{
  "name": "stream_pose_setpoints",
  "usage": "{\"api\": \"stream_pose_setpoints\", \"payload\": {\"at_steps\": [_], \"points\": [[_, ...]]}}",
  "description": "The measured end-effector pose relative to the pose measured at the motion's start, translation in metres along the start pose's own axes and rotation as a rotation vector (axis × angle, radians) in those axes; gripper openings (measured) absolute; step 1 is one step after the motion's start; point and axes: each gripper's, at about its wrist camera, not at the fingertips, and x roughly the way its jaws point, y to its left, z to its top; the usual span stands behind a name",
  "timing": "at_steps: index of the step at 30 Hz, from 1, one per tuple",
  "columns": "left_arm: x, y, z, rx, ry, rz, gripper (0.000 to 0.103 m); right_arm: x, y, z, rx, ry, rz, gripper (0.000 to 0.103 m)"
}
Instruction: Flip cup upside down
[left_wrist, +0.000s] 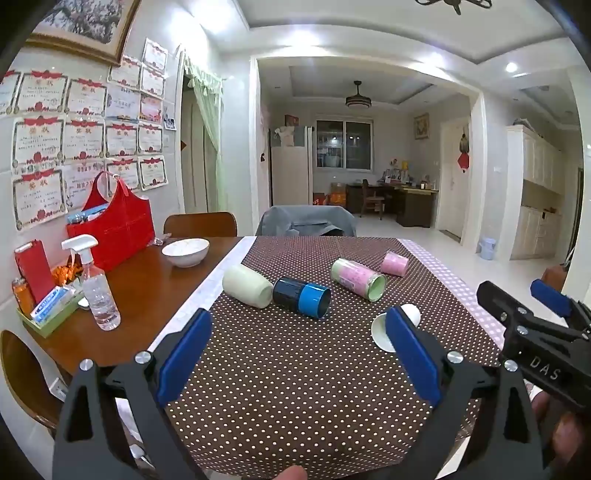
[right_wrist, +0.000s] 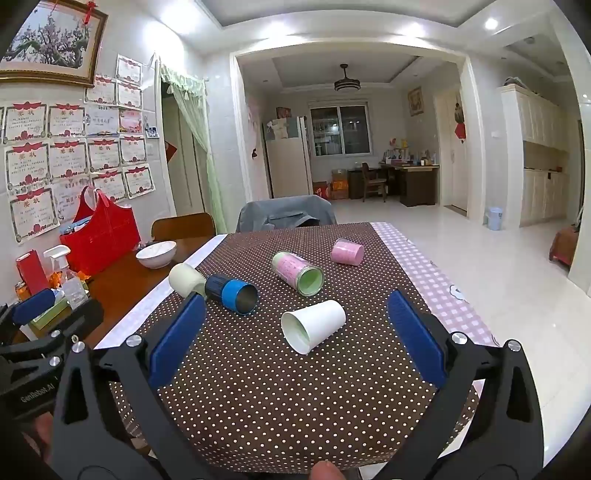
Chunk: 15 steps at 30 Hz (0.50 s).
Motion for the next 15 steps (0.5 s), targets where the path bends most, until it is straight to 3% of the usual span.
{"api": "stream_pose_setpoints", "payload": {"at_steps": [9,15], "points": [[-0.022,0.002,0.007,0.003,-0.106,0.068,0.093,-0.005,-0.002,-0.001,-0.013,-0.053,-0.034,0.097],[-0.020,-0.003,0.009,0.030,-0.130,0.095,0.093,-0.007,0.001,-0.002,-0.035,-0.068,-0.038,0.097]]}}
